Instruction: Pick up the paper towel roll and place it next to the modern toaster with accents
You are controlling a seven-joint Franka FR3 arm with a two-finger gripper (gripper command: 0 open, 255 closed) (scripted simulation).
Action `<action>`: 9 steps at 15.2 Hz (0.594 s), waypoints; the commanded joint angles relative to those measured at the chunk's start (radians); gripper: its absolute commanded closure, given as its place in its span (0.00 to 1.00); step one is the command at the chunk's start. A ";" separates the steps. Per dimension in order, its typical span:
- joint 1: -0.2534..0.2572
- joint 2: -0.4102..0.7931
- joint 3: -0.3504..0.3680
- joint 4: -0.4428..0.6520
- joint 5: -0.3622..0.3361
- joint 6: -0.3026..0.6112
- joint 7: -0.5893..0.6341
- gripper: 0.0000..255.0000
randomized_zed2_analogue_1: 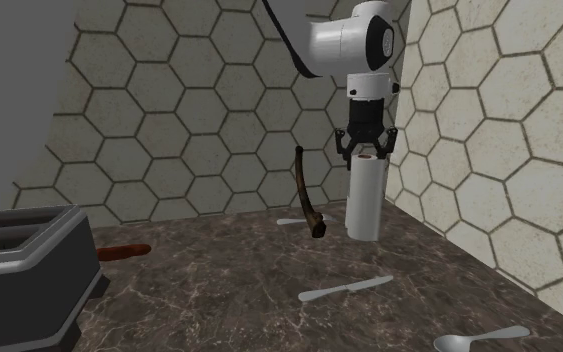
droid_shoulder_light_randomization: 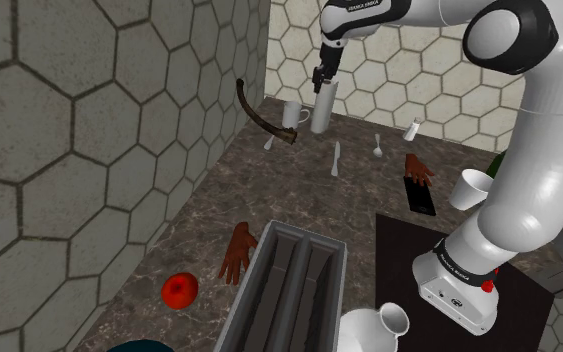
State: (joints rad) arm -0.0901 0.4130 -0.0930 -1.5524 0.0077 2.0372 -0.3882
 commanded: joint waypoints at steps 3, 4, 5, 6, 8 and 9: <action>0.000 -0.012 0.000 0.036 -0.001 -0.048 0.000 1.00; 0.000 -0.014 -0.001 0.046 -0.001 -0.061 0.000 1.00; 0.000 -0.016 -0.001 0.056 -0.001 -0.073 0.000 1.00; 0.000 -0.018 -0.001 0.067 -0.002 -0.086 0.000 1.00; 0.000 -0.022 -0.001 0.089 -0.002 -0.111 -0.001 1.00; 0.000 -0.023 -0.001 0.101 -0.002 -0.124 -0.001 1.00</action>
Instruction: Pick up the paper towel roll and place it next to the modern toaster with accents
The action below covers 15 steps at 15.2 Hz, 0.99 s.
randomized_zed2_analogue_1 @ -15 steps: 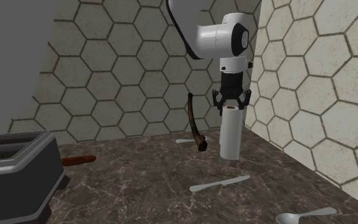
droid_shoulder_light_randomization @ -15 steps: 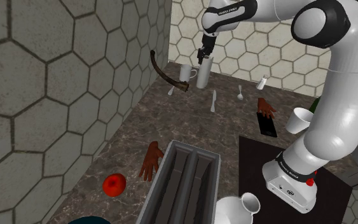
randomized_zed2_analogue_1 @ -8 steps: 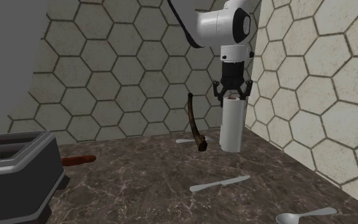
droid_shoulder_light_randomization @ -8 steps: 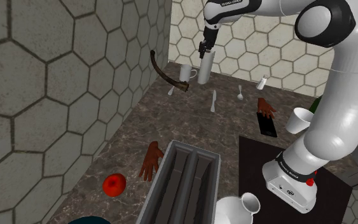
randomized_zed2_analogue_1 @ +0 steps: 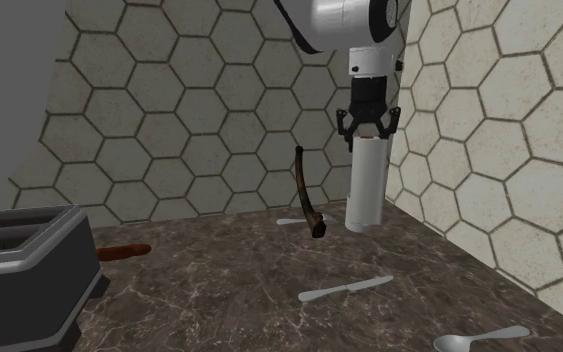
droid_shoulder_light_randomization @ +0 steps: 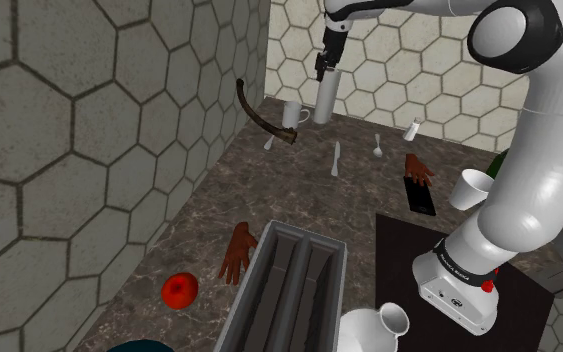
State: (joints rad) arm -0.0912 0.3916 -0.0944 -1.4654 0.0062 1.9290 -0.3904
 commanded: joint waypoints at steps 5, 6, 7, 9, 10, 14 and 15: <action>0.000 -0.004 0.000 0.077 0.000 -0.082 0.000 1.00; 0.000 -0.004 0.000 0.091 0.000 -0.095 0.000 1.00; -0.001 -0.003 0.000 0.105 0.000 -0.109 0.000 1.00; -0.001 -0.001 -0.001 0.135 0.000 -0.137 -0.001 1.00; -0.002 0.000 -0.001 0.151 0.000 -0.151 -0.001 1.00; -0.003 0.010 -0.001 0.219 0.001 -0.210 -0.002 1.00; -0.004 0.013 -0.001 0.238 0.001 -0.225 -0.003 1.00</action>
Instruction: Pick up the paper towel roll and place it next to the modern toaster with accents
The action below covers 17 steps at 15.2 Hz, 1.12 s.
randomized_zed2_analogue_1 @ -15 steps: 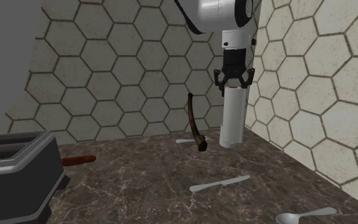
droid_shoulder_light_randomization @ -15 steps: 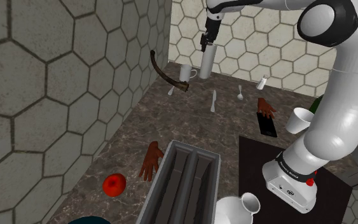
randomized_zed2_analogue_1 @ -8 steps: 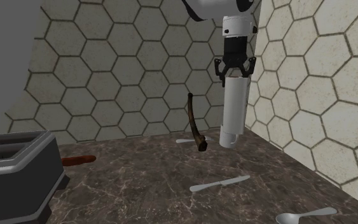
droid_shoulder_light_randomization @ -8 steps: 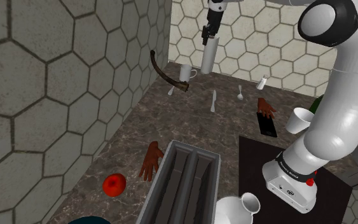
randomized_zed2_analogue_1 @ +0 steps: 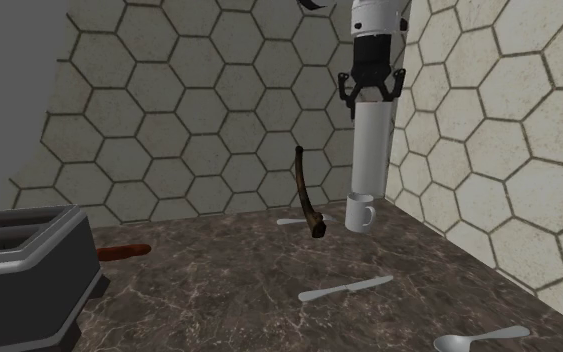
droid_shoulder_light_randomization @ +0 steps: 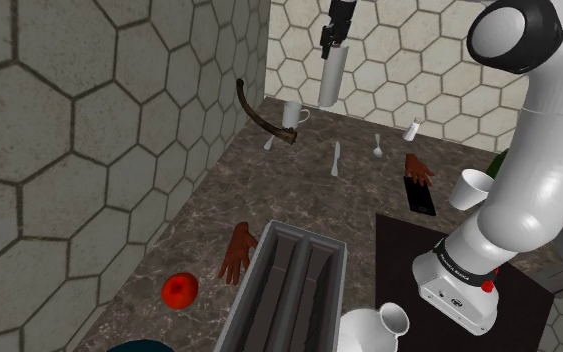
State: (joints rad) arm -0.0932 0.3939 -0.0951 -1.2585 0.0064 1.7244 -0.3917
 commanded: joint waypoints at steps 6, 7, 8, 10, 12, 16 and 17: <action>-0.006 0.041 0.000 0.159 0.004 -0.119 -0.004 1.00; -0.007 0.048 0.000 0.184 0.005 -0.137 -0.004 1.00; -0.008 0.056 0.000 0.211 0.005 -0.155 -0.005 1.00; -0.010 0.075 0.000 0.268 0.007 -0.194 -0.006 1.00; -0.013 0.098 0.000 0.334 0.009 -0.236 -0.007 1.00; -0.023 0.171 0.001 0.512 0.015 -0.342 -0.009 1.00; -0.027 0.202 0.002 0.581 0.018 -0.379 -0.009 1.00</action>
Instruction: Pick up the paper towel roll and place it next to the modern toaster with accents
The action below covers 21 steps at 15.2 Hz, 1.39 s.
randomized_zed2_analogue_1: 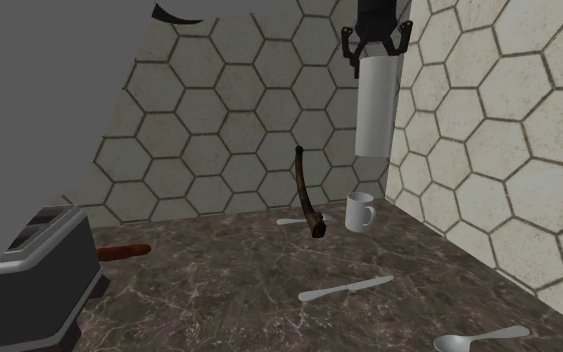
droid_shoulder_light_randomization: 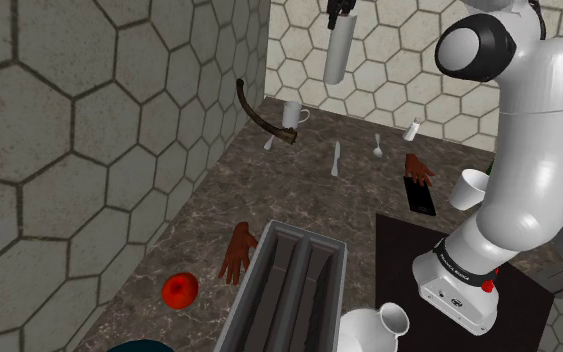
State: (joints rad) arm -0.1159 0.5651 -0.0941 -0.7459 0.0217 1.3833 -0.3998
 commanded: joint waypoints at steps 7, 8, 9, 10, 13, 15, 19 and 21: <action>0.113 -0.219 0.018 -0.324 -0.033 0.101 0.113 1.00; 0.129 -0.246 0.024 -0.364 -0.039 0.114 0.134 1.00; 0.145 -0.271 0.030 -0.401 -0.044 0.125 0.155 1.00; 0.161 -0.294 0.036 -0.434 -0.048 0.134 0.176 1.00; 0.206 -0.351 0.058 -0.516 -0.060 0.156 0.241 1.00; 0.233 -0.383 0.076 -0.559 -0.067 0.166 0.286 1.00; 0.288 -0.429 0.112 -0.623 -0.079 0.178 0.376 1.00; 0.314 -0.446 0.132 -0.644 -0.083 0.181 0.422 1.00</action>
State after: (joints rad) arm 0.1854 0.1292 0.0288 -1.3814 -0.0591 1.5667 -0.0006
